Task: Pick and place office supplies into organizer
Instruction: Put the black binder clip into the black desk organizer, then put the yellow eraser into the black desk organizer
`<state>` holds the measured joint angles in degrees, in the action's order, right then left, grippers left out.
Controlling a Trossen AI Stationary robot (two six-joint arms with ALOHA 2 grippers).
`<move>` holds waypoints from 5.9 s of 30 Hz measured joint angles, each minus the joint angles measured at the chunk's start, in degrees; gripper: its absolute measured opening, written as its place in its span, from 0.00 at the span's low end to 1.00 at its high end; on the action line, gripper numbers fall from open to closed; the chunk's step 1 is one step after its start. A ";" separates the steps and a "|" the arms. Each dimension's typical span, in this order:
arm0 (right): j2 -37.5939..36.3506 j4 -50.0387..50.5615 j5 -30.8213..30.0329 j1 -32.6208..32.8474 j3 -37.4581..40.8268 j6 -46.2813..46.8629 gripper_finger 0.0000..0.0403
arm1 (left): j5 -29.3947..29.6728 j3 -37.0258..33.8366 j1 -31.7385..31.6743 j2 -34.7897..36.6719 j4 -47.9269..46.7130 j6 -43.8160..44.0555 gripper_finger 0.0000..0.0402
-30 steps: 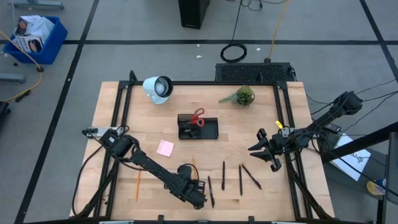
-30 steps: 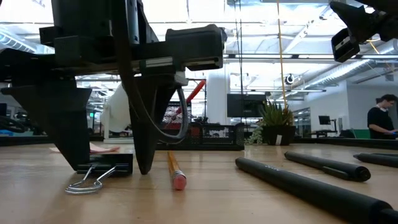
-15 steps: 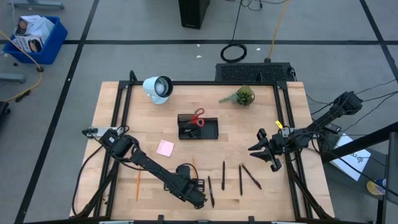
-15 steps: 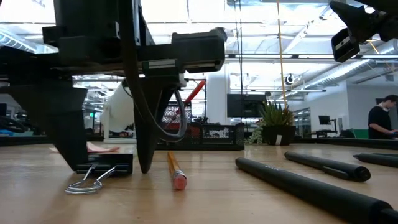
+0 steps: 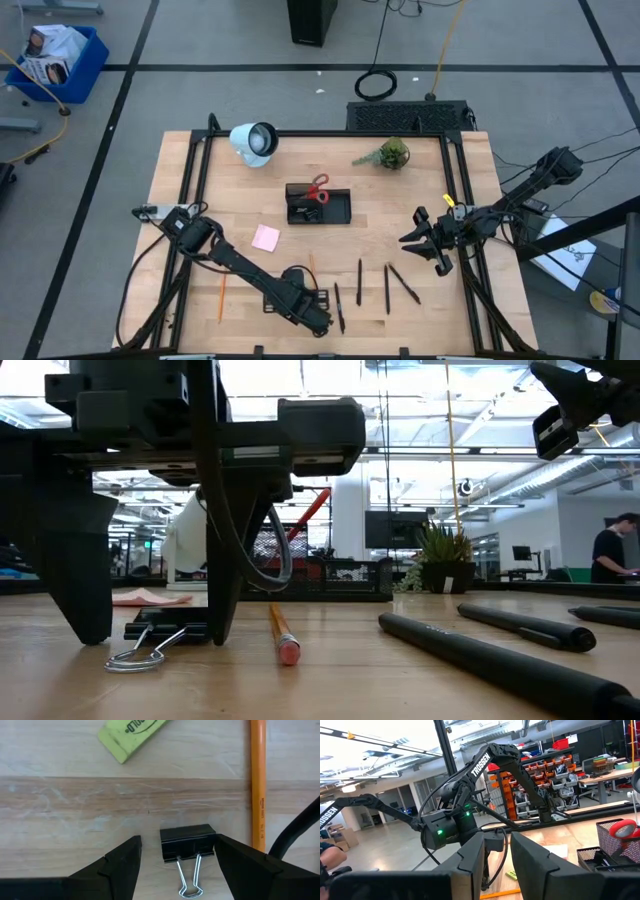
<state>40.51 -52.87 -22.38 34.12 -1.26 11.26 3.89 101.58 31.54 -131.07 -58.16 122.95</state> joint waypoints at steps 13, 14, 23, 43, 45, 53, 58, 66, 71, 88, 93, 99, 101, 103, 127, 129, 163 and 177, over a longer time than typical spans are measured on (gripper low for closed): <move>0.00 0.00 0.01 0.01 0.00 0.00 0.22 | 0.90 -0.02 0.05 -0.02 -0.50 -0.80 0.54; 0.02 -0.01 0.01 -0.01 0.01 0.01 0.22 | 0.96 -0.02 0.07 -0.02 -0.54 -0.75 0.52; 0.01 -0.01 0.00 0.00 0.02 0.00 0.22 | 2.09 -0.03 0.05 -0.02 -0.97 -0.91 0.43; 0.00 -0.01 0.01 -0.01 0.00 0.01 0.22 | 8.02 -0.39 -0.74 1.52 -5.25 -5.59 0.40; 0.02 0.01 0.01 0.01 0.02 0.01 0.22 | 8.21 -0.37 -1.19 2.19 -5.87 -5.98 0.40; 0.02 0.01 0.00 -0.01 0.00 -0.01 0.22 | 9.29 -0.26 -3.83 4.47 -8.48 -11.13 0.40; 0.00 -0.01 0.00 0.00 0.00 0.00 0.22 | 11.45 -0.18 -6.08 6.71 -10.68 -18.35 0.40; 0.01 0.01 0.01 0.01 0.00 0.01 0.22 | 14.75 -0.11 -9.39 11.63 -17.61 -24.10 0.40; 0.00 0.01 0.01 -0.01 0.00 -0.01 0.22 | 19.26 -0.07 -10.61 13.99 -18.59 -28.24 0.40; 0.00 -0.18 0.01 0.01 0.00 0.01 0.22 | 16.83 -3.98 -20.78 15.08 -14.99 -36.51 0.40; 0.00 -0.20 0.01 0.00 0.01 -0.01 0.22 | 13.44 -10.91 -23.64 17.18 -6.73 -39.55 0.38; 0.02 -0.03 0.01 0.01 0.02 -0.01 0.22 | 13.94 -22.30 -25.25 24.77 5.62 -42.55 0.36; 0.00 -0.03 0.01 -0.01 0.00 0.01 0.22 | 13.44 -25.53 -26.43 27.24 9.41 -43.40 0.38; 0.01 -0.03 0.00 -0.01 0.01 0.01 0.22 | 12.36 -28.47 -27.60 28.81 12.57 -43.69 0.40; 0.02 -0.01 -0.01 -0.01 0.01 0.01 0.22 | 2.62 -32.98 -33.89 28.76 20.53 -49.81 0.45; 0.02 -0.01 0.01 -0.01 0.00 0.00 0.22 | 2.22 -32.98 -34.14 28.76 21.05 -50.63 0.49; 0.02 -0.01 0.00 0.01 0.01 0.00 0.22 | 17.61 -32.90 -8.05 35.34 15.62 -43.08 0.77; 0.00 -0.03 0.01 -0.01 0.00 -0.01 0.22 | 14.12 -32.96 -0.58 29.62 17.12 -41.65 0.69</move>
<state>40.51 -52.90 -22.37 34.11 -1.26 11.25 18.01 68.62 30.96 -101.44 -41.04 81.30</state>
